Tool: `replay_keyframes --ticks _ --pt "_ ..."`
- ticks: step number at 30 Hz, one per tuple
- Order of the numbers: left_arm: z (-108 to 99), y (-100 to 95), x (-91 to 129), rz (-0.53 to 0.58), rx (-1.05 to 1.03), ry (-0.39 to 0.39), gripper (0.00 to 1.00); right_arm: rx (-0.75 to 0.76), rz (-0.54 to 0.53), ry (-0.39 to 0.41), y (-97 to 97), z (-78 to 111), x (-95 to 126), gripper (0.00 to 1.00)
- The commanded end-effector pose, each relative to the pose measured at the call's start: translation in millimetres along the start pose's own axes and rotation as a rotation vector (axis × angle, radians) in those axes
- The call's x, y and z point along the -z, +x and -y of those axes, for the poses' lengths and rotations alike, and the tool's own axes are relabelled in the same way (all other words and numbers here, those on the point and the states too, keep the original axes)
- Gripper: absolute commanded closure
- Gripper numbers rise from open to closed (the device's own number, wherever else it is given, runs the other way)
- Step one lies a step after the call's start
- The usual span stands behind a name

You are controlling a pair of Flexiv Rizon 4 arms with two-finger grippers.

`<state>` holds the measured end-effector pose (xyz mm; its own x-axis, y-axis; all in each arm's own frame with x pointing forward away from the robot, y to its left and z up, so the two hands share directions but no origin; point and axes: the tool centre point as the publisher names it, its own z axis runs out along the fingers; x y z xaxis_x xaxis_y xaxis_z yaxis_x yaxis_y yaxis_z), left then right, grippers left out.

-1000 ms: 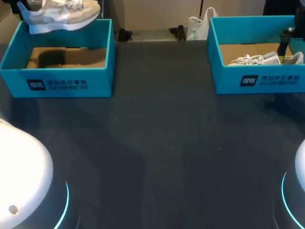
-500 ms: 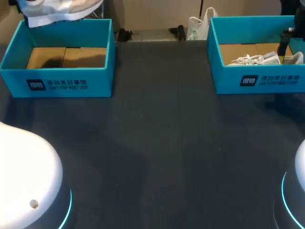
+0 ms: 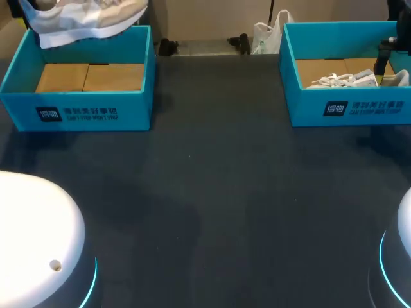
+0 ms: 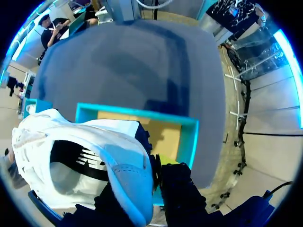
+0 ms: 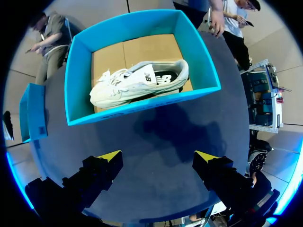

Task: Take the shoe out of the shoebox, open the shoe tongue, remove and reinsert the insole, then place the shoe into the shoebox

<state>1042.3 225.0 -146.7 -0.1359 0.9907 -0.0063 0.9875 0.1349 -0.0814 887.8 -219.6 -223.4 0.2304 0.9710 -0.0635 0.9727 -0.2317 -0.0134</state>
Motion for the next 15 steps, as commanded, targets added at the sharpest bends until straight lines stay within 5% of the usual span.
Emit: replay_keyframes --ticks 1,7,15 --pt "62.5 -18.1 9.4 -0.053 -0.004 -0.494 1.0 -0.002 0.001 -0.002 0.1 0.5 -0.2 0.0" --pt "102.4 -46.6 0.5 -0.084 0.007 -0.579 1.0 -0.002 0.001 -0.002 0.1 0.5 -0.2 0.0" --pt "147.6 -85.6 -18.7 -0.069 -0.047 -0.574 1.0 -0.002 0.001 -0.002 0.1 0.5 -0.2 0.0"
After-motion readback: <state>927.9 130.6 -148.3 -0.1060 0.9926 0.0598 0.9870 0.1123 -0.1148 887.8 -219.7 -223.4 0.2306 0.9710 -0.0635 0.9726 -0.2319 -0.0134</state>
